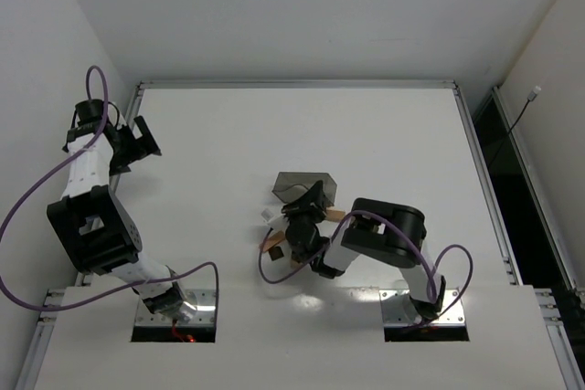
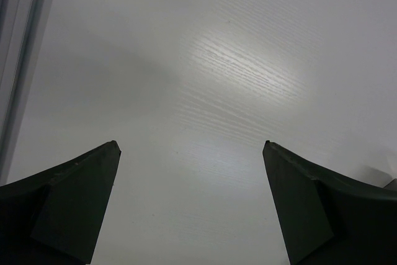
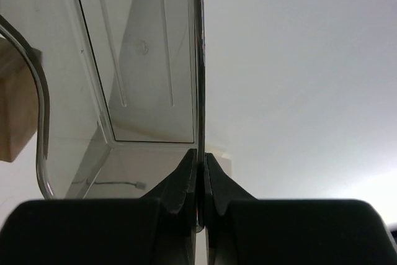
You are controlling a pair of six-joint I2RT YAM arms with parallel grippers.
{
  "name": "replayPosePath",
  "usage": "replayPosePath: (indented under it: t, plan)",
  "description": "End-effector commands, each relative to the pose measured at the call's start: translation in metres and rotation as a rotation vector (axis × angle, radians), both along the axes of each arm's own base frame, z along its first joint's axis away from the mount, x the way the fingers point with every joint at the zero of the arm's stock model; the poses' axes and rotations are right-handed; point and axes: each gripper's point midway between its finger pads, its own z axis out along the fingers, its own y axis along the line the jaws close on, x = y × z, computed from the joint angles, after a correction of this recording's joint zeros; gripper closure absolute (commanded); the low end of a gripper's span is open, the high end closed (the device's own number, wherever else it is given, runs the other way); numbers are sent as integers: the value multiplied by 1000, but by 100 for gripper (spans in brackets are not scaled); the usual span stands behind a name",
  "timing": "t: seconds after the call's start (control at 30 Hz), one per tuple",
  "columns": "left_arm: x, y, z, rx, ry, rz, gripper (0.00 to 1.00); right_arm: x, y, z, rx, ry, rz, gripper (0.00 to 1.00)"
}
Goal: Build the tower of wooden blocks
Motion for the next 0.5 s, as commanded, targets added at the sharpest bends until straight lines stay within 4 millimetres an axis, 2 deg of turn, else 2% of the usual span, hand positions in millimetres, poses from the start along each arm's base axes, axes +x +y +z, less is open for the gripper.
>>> replayPosePath:
  t: [0.0, 0.07, 0.17, 0.27, 0.3, 0.4, 0.47]
  plan:
    - [2, 2, 10, -3, -38, 7, 0, -6, -8, 62, 494, -207, -24, 100]
    - [2, 3, 7, -8, -30, 7, 0, -14, -6, 69, 502, -203, 25, 100]
    - [3, 1, 8, -7, -50, 1, 0, 13, -15, 67, 489, -239, -53, 100]
    - [5, 2, 11, -3, -44, -9, 0, 8, -11, 80, 532, -238, -60, 100]
    - [4, 2, 13, -4, -42, -9, 0, 9, -10, 76, 529, -212, -69, 100]
    - [6, -8, 15, -13, -64, -70, 0, 23, -21, 81, 561, -221, -157, 100]
    - [7, -11, 15, 14, -64, -85, 0, 45, -30, 71, 566, -183, -277, 100]
